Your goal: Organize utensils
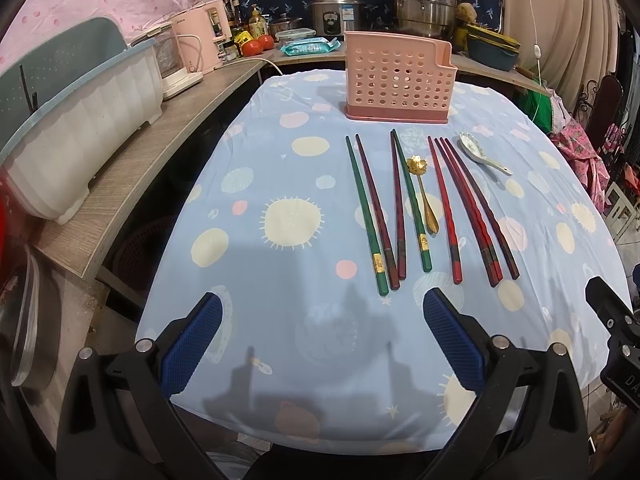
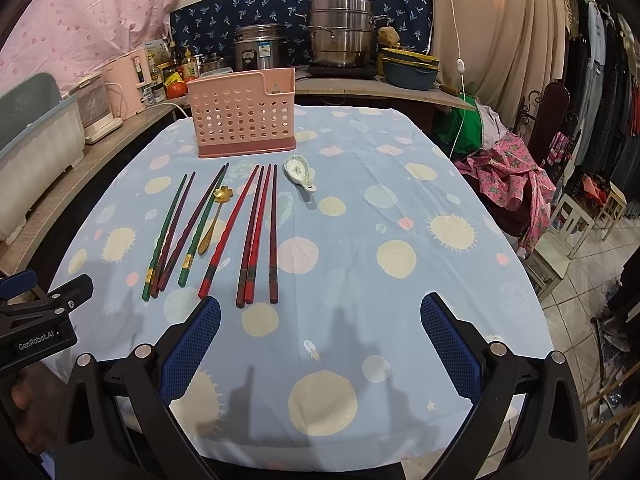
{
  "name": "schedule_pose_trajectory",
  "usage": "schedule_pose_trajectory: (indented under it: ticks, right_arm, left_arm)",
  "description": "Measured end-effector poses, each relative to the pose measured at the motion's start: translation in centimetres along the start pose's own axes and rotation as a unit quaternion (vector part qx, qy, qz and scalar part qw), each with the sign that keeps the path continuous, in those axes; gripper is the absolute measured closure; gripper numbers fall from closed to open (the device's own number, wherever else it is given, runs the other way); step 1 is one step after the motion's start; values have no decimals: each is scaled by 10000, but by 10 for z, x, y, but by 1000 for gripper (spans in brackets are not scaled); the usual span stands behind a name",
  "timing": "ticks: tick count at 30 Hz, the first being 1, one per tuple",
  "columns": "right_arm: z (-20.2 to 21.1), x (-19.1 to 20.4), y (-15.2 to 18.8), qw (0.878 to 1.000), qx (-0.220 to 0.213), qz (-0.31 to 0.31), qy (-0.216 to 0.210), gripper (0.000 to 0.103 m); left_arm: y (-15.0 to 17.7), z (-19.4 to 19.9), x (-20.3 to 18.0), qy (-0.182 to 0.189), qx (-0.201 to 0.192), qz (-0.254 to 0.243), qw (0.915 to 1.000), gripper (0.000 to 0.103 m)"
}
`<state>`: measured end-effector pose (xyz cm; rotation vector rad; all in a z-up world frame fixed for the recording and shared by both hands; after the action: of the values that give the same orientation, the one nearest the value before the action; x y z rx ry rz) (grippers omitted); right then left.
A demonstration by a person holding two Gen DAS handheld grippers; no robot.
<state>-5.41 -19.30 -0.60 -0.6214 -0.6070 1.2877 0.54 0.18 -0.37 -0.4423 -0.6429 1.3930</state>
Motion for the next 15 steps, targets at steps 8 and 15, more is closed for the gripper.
schedule_pose_trajectory:
  ticks: [8,15]
  right_arm:
    - [0,0,0,10000,-9,4,-1,7]
    - [0,1,0,10000,-12,5,3,7]
  left_arm:
    - [-1,0,1,1,-32,-19,10000,7]
    - [-1,2,5,1,-44,10,10000,7]
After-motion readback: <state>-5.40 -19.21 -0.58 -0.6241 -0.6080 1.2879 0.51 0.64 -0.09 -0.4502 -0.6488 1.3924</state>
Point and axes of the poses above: each gripper's, at about its wrist camera, not at the fingertips, and z roughly against the way its jaws point, x to its left, y to its underside, the point moved 1 cm from there along -z, roughly the way its jaws point, and after that the axes turned 5 degrees about -y, right-handed, at the moved point
